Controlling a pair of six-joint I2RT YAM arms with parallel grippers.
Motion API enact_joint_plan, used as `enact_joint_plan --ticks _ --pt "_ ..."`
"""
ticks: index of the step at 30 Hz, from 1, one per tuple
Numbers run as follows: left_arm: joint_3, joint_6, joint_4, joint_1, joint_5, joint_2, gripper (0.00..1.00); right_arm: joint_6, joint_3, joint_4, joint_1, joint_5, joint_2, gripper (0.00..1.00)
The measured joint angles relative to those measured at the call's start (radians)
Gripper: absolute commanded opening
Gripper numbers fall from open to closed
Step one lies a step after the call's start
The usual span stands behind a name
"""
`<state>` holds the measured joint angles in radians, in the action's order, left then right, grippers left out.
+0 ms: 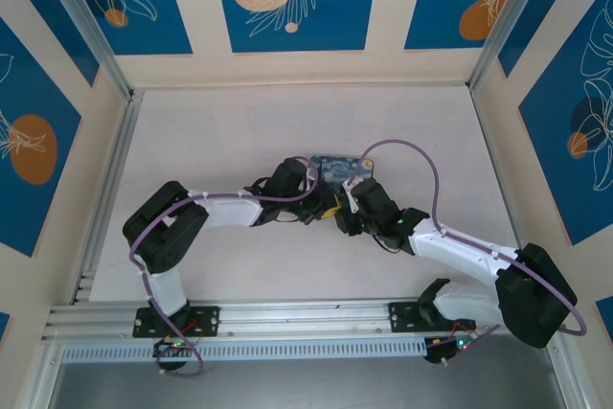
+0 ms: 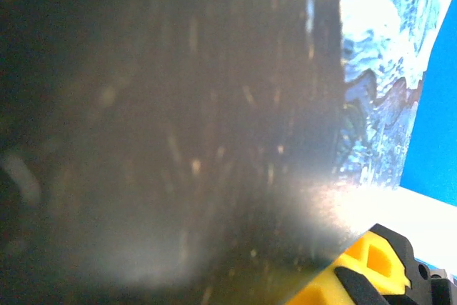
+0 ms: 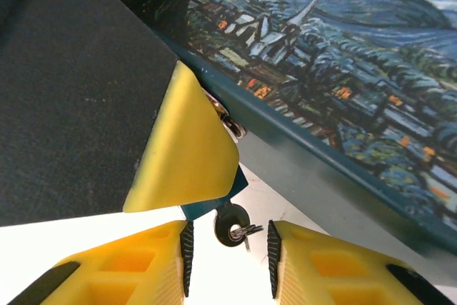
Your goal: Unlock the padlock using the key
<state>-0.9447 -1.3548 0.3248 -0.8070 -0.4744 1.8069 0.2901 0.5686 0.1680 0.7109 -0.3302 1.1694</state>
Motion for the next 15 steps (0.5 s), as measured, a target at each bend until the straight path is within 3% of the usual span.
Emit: enact_joint_plan --ticks 15 --pt "-0.010 -0.015 -0.010 0.004 0.007 0.000 0.00 -0.023 -0.001 -0.043 0.010 -0.046 0.047 0.21"
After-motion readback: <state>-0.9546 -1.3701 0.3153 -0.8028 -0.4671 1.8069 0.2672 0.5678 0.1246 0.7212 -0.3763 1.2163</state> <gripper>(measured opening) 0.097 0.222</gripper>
